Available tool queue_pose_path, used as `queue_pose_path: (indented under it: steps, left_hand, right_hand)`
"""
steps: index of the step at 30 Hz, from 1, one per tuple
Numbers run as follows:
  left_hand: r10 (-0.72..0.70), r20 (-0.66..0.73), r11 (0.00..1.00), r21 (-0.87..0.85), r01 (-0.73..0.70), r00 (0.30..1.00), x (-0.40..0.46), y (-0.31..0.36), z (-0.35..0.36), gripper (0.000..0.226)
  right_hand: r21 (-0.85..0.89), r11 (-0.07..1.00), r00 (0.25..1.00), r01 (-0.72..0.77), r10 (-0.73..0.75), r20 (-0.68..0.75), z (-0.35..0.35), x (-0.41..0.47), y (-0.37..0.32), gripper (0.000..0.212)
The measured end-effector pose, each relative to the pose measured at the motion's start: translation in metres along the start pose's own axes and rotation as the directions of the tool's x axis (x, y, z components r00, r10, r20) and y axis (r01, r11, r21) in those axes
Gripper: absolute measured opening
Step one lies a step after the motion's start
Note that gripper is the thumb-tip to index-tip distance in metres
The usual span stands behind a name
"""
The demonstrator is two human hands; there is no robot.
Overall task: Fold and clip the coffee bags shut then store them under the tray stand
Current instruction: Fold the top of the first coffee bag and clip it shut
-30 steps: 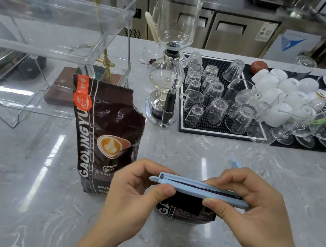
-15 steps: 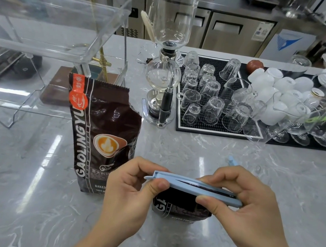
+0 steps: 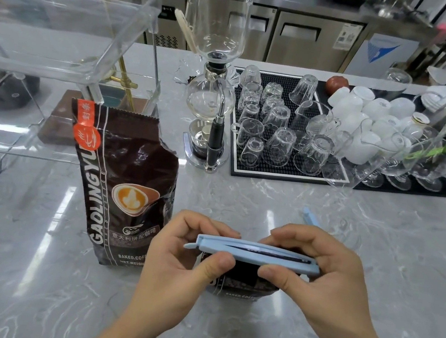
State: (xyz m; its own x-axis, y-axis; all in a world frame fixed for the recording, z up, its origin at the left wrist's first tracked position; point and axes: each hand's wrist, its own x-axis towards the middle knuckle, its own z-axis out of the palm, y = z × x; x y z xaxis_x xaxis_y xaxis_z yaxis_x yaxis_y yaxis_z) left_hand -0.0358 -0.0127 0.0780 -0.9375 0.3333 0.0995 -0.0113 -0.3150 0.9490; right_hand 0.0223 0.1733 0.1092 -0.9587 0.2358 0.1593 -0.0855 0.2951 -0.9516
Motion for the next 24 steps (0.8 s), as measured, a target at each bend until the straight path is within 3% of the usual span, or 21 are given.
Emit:
queue_pose_path:
  steps: [7,14,24]
  left_hand:
    - [-0.006,-0.017,0.998,0.064,0.007,1.000,0.002,0.002,0.002,0.021]
    - [0.036,-0.036,0.998,0.059,-0.034,0.999,0.002,-0.004,0.003,0.021]
    - [0.101,-0.074,0.992,0.089,-0.094,0.992,0.003,-0.010,0.004,0.019]
  right_hand:
    - [0.009,0.999,0.999,0.044,-0.044,-0.013,0.000,-0.001,0.004,0.046]
    - [-0.026,0.998,0.997,0.057,-0.058,-0.043,0.007,-0.002,0.002,0.029]
    - [0.034,0.996,0.993,0.087,-0.084,-0.077,0.011,-0.005,0.014,0.035]
